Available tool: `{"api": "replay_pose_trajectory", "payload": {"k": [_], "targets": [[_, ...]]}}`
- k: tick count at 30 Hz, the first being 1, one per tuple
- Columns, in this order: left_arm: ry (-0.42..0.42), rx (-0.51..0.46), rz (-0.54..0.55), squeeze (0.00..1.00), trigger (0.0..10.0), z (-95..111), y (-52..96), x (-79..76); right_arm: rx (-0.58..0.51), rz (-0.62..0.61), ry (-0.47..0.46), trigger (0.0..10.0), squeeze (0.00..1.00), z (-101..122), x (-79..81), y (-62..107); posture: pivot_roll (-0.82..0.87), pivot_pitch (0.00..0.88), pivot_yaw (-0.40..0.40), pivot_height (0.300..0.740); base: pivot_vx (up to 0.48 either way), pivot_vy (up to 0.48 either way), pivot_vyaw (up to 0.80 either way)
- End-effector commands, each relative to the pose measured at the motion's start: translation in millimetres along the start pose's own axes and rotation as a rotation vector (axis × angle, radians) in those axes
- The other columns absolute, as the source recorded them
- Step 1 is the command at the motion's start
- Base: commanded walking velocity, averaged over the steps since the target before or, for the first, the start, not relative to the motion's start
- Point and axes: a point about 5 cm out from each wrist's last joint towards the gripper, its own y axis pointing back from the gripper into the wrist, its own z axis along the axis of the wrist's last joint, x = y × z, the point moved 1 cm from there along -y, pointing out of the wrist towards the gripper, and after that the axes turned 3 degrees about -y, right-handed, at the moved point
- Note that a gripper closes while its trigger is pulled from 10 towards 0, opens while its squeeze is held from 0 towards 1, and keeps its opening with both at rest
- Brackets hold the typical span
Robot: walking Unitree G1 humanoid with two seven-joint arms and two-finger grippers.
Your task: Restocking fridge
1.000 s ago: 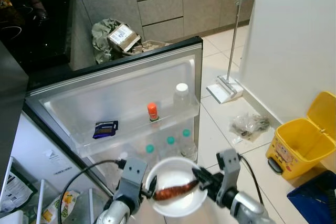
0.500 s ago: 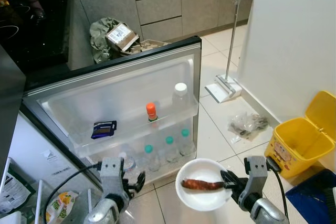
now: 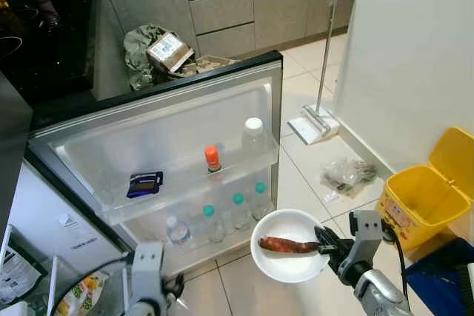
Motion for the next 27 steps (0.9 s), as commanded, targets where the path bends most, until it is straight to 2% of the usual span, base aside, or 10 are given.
{"api": "replay_pose_trajectory", "payload": {"k": [1,12,27], "targets": [[-0.044,0.016,0.009,0.00,10.0,-6,2.0,2.0,0.019,0.011,0.011,10.0,0.00,-8,5.9,0.1,-0.10,0.092,0.040,0.717,0.000,0.000,0.00],[-0.079,0.001,0.000,0.00,10.0,-6,0.8,-4.3,0.026,0.014,0.025,10.0,0.00,-11,9.3,-0.6,-0.10,0.091,0.037,0.717,0.000,0.000,0.00],[-0.103,-0.021,0.003,0.00,10.0,-5,-1.7,-6.2,0.015,-0.052,0.047,10.0,0.00,-8,-2.5,-0.1,-0.10,0.098,0.040,0.717,0.000,0.000,0.75]]}}
